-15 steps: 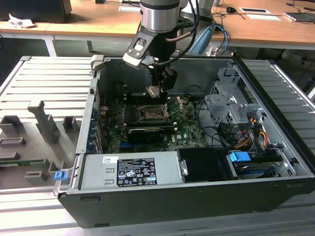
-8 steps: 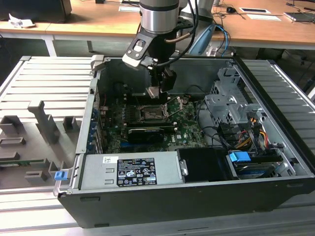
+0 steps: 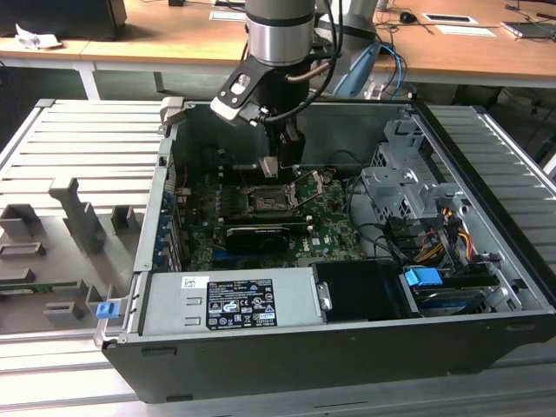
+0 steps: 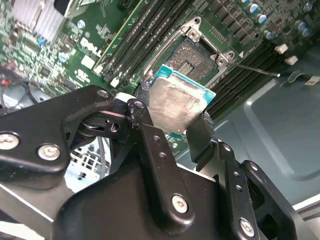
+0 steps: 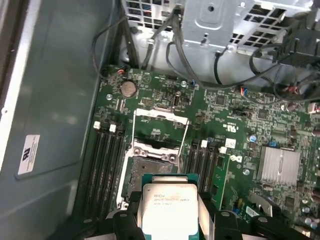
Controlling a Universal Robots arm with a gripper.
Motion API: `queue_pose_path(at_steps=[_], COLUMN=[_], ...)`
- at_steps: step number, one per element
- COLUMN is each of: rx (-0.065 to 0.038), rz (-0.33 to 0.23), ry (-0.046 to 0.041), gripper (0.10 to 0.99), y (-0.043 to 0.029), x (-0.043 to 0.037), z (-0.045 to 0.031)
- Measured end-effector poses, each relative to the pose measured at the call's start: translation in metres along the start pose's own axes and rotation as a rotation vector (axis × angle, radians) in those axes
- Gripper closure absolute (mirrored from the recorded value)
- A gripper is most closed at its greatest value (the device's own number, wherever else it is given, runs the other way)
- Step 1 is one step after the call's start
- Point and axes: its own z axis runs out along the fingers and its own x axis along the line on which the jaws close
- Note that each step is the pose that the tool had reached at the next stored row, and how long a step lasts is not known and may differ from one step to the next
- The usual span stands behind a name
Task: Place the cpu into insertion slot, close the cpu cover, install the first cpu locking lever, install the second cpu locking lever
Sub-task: 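Place the cpu into insertion slot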
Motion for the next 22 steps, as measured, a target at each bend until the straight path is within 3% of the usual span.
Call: queue_pose_path(at_steps=[3,5,17,22], rx=[-0.001,-0.002,-0.002,-0.002], rz=[0.085,0.113,0.112,0.112], ry=[-0.0072,-0.0104,-0.0111,-0.0111], gripper=[0.553,0.553,0.553,0.553], y=[-0.0005,-0.0008,-0.0024,-0.0075], x=[-0.0001,-0.0001,0.0045,0.0085], z=[0.0059,0.0094,0.0356,0.0514])
